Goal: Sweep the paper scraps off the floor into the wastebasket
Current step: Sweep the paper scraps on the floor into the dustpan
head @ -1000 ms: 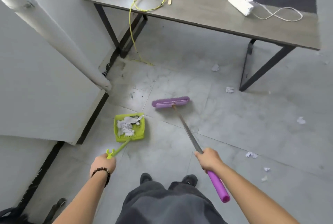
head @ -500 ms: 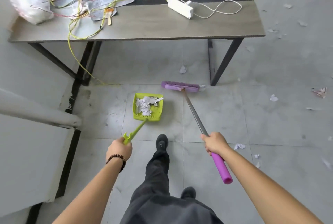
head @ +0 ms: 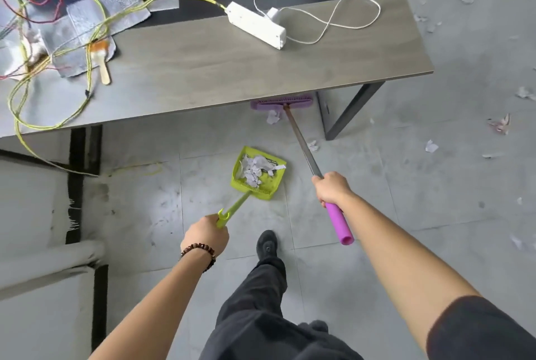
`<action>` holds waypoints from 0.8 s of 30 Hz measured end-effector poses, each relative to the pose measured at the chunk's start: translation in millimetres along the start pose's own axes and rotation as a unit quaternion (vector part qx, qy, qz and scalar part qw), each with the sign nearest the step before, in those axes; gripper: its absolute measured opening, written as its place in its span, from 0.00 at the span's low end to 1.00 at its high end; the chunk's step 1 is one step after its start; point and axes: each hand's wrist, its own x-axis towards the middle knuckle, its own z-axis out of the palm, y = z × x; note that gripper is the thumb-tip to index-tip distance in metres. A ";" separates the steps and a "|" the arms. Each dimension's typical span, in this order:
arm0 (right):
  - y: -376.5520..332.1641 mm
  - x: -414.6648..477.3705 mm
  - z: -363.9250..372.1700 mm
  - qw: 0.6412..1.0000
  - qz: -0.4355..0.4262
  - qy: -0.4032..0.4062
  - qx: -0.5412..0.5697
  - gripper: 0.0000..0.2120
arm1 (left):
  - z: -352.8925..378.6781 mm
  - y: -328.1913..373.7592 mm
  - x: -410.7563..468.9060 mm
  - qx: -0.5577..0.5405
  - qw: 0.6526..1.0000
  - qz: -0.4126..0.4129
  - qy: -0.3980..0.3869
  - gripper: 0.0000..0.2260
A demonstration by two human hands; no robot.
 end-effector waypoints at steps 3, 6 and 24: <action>-18.3 26.4 -5.3 0.999 0.045 -0.025 -0.014 0.11 | -21.6 12.9 24.5 0.021 1.000 -0.002 -0.008 0.07; -7.4 27.3 -15.8 0.993 0.098 -0.061 -0.024 0.09 | -41.4 28.5 43.7 0.020 1.000 -0.011 -0.016 0.07; 90.8 -42.1 -103.1 0.970 0.153 -0.119 0.145 0.11 | -26.7 91.2 -4.3 0.079 0.995 0.000 -0.059 0.08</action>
